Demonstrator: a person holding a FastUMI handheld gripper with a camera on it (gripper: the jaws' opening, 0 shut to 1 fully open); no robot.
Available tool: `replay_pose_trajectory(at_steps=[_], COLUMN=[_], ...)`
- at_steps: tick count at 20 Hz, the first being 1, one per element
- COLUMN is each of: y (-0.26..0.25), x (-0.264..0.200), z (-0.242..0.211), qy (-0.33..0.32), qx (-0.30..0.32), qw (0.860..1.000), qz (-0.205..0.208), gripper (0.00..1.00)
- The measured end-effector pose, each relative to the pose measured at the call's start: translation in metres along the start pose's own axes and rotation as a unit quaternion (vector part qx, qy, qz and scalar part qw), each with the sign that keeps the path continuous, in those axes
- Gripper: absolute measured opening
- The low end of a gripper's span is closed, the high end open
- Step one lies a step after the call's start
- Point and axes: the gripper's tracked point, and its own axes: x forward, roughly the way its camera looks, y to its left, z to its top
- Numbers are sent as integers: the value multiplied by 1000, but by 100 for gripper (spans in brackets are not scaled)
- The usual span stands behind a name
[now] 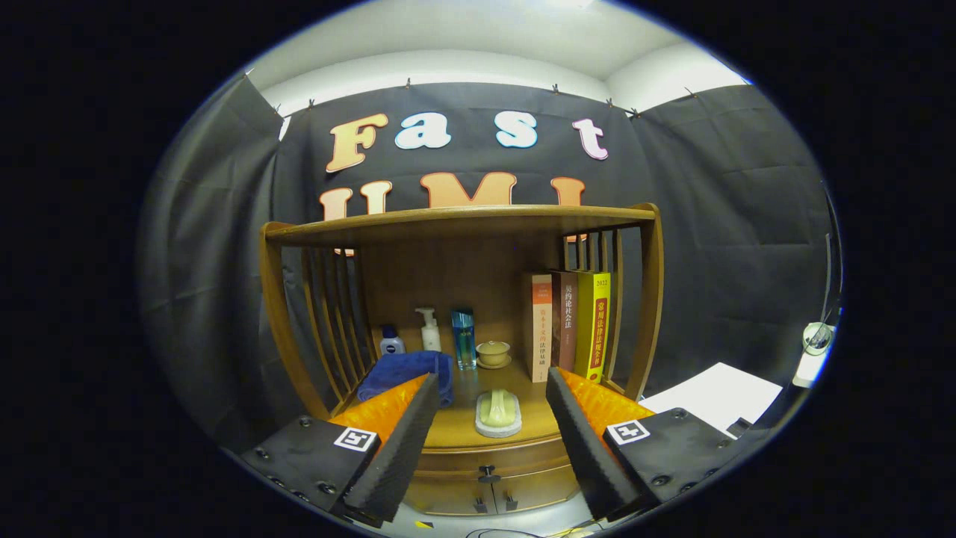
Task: Pull open the drawer, take out the items inside it, and place them on the countertop above the cabinet.
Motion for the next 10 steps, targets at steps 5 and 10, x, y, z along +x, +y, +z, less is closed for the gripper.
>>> replay_pose_trajectory(at_steps=[5, 10], y=[4, 8], x=[2, 1], z=[-12, -11], qy=[11, 11], qx=[3, -1], qw=[1000, 1000], qz=[0, 2], gripper=[96, 96])
